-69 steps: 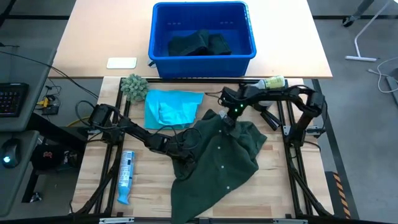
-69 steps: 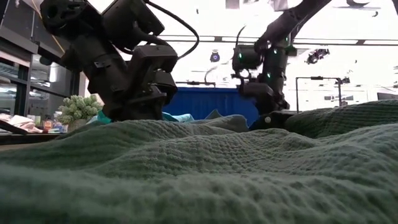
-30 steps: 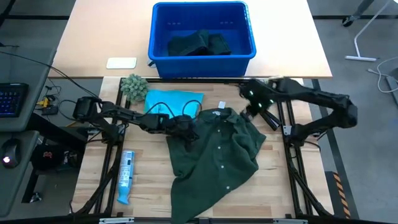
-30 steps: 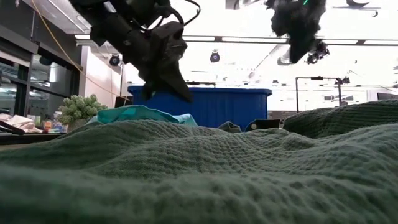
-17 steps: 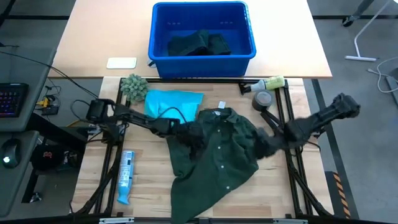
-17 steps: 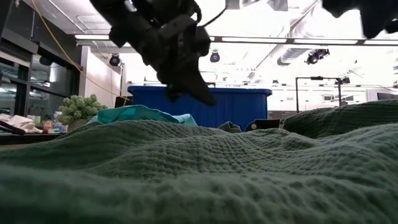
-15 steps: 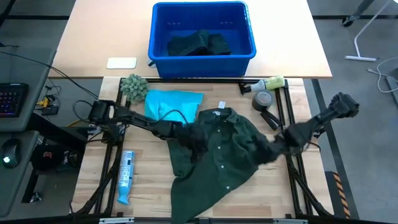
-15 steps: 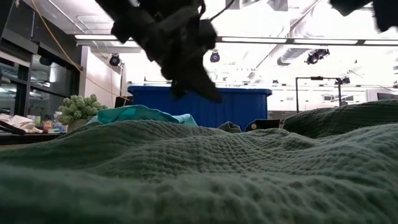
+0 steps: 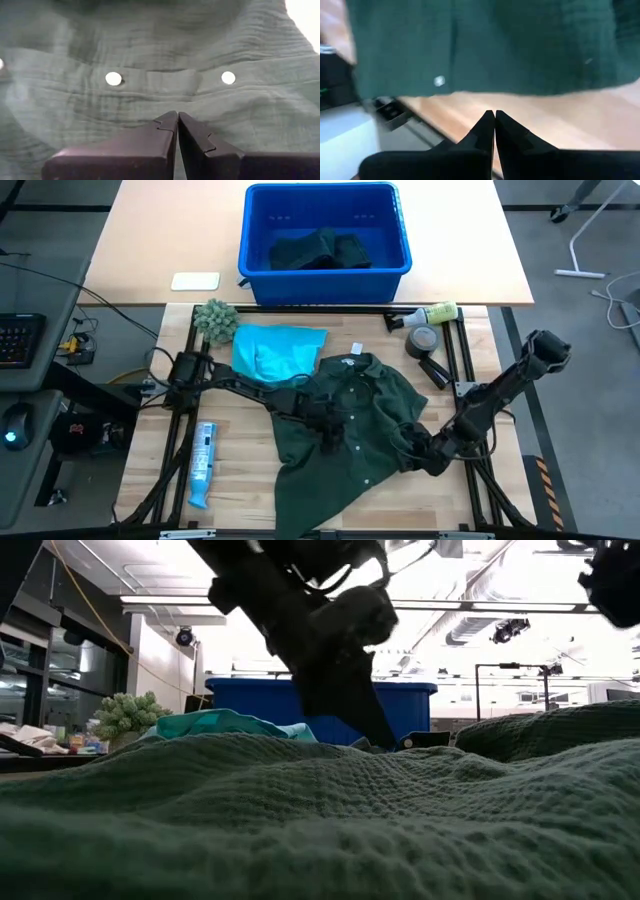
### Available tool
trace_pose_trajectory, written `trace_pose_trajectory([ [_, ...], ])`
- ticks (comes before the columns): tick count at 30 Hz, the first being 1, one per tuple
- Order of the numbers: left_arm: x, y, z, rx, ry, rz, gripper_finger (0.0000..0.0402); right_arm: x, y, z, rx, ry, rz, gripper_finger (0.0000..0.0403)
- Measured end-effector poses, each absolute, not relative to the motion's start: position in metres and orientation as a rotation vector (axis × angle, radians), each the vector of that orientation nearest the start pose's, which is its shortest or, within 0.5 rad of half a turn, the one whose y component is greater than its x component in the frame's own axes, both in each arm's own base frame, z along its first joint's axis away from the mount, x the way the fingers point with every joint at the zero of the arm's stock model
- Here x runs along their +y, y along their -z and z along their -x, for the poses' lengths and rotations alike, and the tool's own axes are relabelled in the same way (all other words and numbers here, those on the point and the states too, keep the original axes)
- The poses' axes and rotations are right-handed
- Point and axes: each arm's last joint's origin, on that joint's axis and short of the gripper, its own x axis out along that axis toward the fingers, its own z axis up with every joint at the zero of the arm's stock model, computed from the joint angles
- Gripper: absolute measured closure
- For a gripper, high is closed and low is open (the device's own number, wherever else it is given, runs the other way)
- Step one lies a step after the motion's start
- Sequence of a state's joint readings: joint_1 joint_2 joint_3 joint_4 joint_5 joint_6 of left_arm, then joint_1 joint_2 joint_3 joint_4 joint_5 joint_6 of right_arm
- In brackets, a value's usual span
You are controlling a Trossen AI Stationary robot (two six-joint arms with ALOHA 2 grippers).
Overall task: Fold laundry
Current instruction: Fold the green polo shirt from the blue laundry bin
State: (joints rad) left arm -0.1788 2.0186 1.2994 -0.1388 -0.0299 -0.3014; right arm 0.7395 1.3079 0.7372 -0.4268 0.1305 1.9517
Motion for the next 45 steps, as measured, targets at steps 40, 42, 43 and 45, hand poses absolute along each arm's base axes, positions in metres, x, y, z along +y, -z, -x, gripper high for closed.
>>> trace_pose_trajectory([
  [40, 0.003, -0.191, -0.388, 1.163, -0.346, 0.12, 0.0402, 0.171, -0.189, -0.164, 1.034, 0.36, -0.934, 0.0403],
  [42, -0.003, -0.199, -0.387, 1.13, -0.328, 0.117, 0.0402, 0.167, -0.186, -0.166, 1.022, 0.401, -0.881, 0.0402],
  [43, -0.007, -0.203, -0.387, 1.112, -0.32, 0.122, 0.0402, 0.163, -0.185, -0.167, 1.028, 0.428, -0.873, 0.0402],
  [45, -0.016, -0.21, -0.386, 1.079, -0.313, 0.142, 0.0402, 0.156, -0.182, -0.172, 1.053, 0.467, -0.876, 0.0396],
])
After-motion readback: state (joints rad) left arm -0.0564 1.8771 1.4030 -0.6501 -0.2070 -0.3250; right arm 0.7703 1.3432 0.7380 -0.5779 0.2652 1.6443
